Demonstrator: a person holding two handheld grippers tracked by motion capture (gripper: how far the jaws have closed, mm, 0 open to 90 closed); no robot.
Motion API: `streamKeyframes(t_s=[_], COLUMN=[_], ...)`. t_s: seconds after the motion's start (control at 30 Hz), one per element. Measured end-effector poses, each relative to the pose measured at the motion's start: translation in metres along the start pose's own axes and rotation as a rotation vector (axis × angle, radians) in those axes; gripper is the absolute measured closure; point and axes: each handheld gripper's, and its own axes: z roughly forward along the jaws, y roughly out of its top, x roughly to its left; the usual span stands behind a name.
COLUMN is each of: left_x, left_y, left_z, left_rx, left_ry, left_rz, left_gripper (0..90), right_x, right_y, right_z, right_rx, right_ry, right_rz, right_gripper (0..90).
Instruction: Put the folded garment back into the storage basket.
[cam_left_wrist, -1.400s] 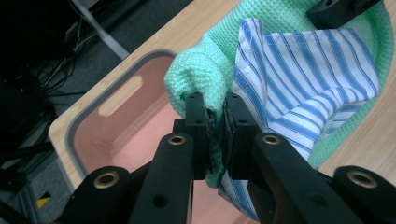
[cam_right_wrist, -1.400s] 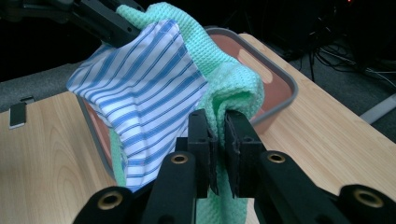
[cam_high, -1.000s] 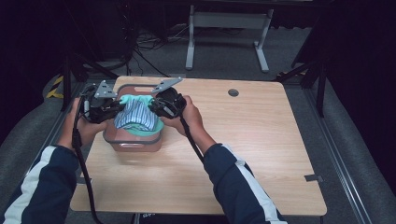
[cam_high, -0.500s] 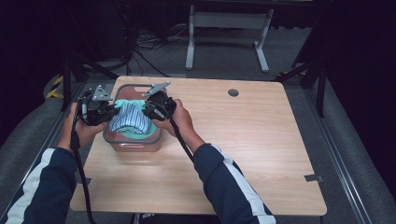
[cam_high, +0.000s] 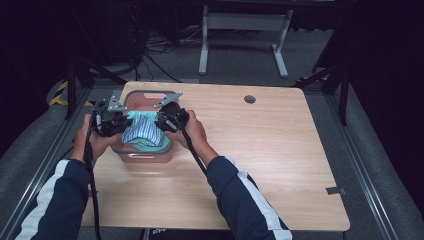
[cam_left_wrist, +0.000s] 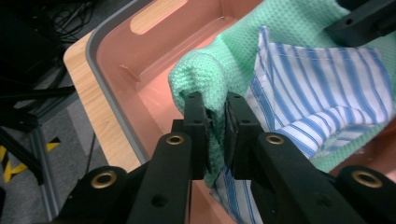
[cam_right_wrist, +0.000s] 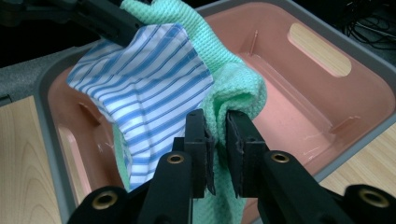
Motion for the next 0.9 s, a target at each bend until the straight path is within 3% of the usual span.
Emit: streamKeyframes(t_s=[0.27,0.5,0.67,0.9], left_x=[-0.004,-0.014,-0.024,-0.042], left_y=[0.001,0.005,0.008,0.015], left_z=[0.002,-0.006,-0.016,-0.027], left_rx=[0.020,-0.030,-0.069,-0.117], left_ry=[-0.026,-0.020,-0.030,-0.028], left_rz=[0.008,-0.001,0.007,0.023], left_gripper=[68.2,56.2,52.8,45.9], right_x=[-0.004,-0.004,-0.004,-0.007], right_y=[-0.004,-0.004,-0.008,-0.011], right_z=[0.001,-0.011,-0.022,-0.043], right_rx=[0.030,0.020,0.015,0.001], right_ry=[-0.019,-0.030,-0.033,-0.074], right_rz=[0.008,-0.009,-0.024,-0.050], right_gripper=[68.4,64.1,61.0,52.6])
